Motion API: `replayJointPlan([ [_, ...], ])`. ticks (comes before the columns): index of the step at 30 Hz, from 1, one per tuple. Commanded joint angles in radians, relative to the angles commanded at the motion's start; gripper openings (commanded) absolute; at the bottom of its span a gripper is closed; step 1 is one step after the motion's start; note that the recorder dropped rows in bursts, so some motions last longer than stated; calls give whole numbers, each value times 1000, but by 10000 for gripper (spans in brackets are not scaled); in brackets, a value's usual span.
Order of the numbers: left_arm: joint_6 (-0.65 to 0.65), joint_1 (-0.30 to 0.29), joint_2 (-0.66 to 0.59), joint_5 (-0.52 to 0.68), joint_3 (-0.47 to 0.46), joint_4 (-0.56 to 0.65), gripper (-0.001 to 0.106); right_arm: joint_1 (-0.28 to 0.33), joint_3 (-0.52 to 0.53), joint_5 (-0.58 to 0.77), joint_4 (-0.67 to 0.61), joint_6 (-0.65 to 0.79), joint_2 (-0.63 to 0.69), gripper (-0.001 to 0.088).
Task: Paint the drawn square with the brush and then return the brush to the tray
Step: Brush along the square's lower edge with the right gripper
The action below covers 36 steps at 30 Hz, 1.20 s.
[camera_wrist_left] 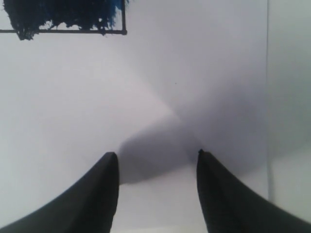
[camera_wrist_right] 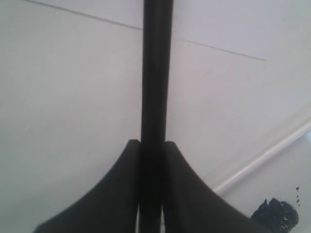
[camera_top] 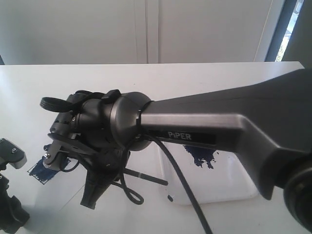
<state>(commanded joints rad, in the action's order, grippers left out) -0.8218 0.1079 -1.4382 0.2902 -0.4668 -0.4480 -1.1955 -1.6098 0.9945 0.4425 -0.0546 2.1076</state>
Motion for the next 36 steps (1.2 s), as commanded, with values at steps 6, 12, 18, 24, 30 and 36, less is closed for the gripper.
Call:
replayJointPlan([
  [6,0,0,0,0,0,0,536,0,-6,38,34,0,27,0],
  [12,0,0,0,0,0,0,536,0,-12,48,51,0,36,0],
  [18,0,0,0,-2,0,0,536,0,-12,44,60,0,38,0],
  [24,0,0,0,-2,0,0,536,-2,-36,47,61,2,56,0],
  [30,0,0,0,-2,0,0,536,-2,-57,62,59,6,67,0],
  [36,7,0,0,-2,0,0,536,-2,-57,89,57,11,67,0],
])
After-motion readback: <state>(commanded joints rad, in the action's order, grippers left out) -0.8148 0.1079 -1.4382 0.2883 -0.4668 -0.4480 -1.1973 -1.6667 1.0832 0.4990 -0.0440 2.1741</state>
